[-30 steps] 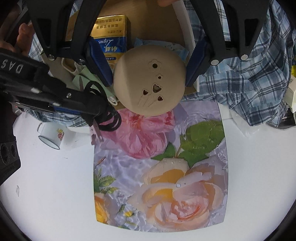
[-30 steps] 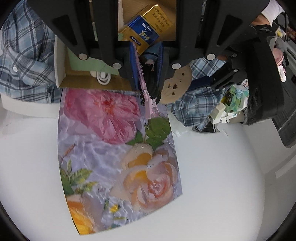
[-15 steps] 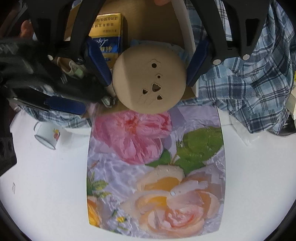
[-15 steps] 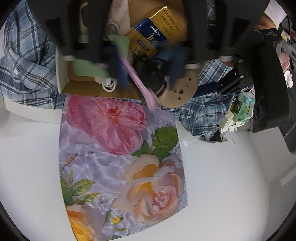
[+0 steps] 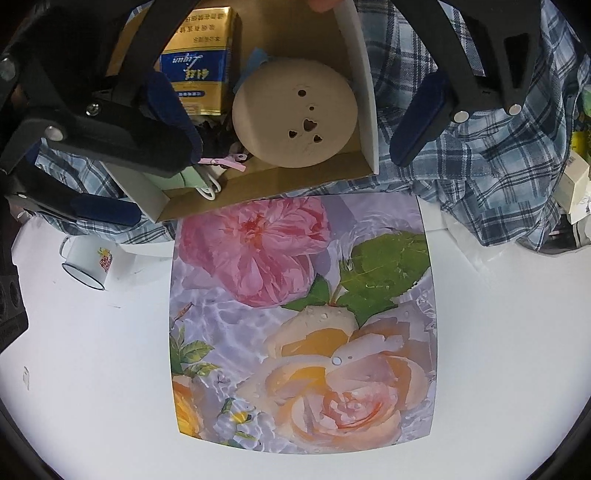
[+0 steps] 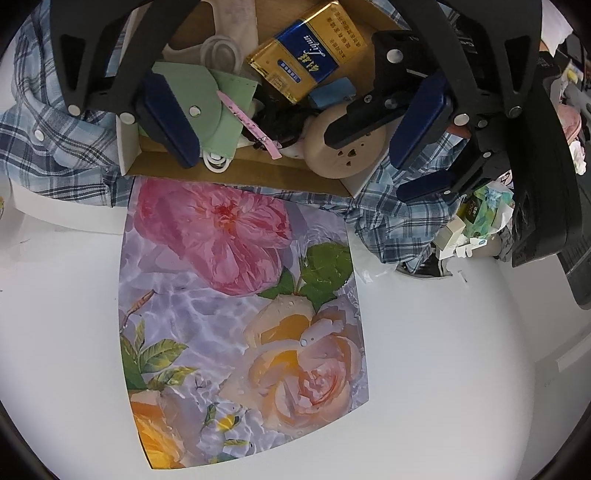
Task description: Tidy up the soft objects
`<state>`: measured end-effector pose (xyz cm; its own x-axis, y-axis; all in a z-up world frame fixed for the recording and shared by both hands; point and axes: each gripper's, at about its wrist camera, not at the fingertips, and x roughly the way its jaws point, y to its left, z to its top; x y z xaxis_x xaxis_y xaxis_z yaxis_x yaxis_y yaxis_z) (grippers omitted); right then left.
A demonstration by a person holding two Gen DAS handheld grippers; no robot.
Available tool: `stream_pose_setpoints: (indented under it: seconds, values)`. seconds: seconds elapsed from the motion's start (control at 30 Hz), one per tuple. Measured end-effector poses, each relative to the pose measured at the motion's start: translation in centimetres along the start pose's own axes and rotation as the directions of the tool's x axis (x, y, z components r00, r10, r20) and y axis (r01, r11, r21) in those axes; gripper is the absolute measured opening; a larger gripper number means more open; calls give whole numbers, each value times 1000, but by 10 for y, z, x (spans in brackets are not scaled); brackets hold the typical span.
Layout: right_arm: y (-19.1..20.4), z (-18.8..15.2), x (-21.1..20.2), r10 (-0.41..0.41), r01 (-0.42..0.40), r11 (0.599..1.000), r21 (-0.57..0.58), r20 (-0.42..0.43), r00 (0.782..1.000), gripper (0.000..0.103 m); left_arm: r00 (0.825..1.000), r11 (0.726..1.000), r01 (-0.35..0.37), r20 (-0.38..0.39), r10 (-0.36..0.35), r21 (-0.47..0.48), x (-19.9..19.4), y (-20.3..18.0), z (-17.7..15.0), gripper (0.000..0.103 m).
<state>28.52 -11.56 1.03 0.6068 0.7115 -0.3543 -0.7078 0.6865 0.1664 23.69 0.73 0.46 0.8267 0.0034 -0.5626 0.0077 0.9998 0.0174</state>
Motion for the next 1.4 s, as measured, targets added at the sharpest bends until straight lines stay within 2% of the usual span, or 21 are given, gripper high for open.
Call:
stream_pose_setpoints:
  seconds: [0.43, 0.77, 0.97, 1.23, 1.4]
  values:
    - [0, 8, -20, -60, 61, 998, -23, 67, 996, 103, 1000, 1000, -3, 16, 3, -20, -11, 6, 7, 103]
    - [0, 19, -49, -100, 104, 994, -22, 149, 984, 103, 998, 995, -37, 52, 42, -90, -31, 23, 20, 103]
    - [10, 27, -64, -113, 125, 990, -62, 169, 979, 103, 993, 996, -44, 104, 52, -76, -55, 20, 28, 103]
    - [37, 42, -99, -111, 141, 981, -130, 211, 971, 103, 982, 997, -4, 190, 18, -78, -103, 14, 45, 103]
    - [58, 50, -129, -109, 157, 974, -165, 269, 957, 103, 971, 996, 35, 239, -15, -78, -138, 11, 54, 103]
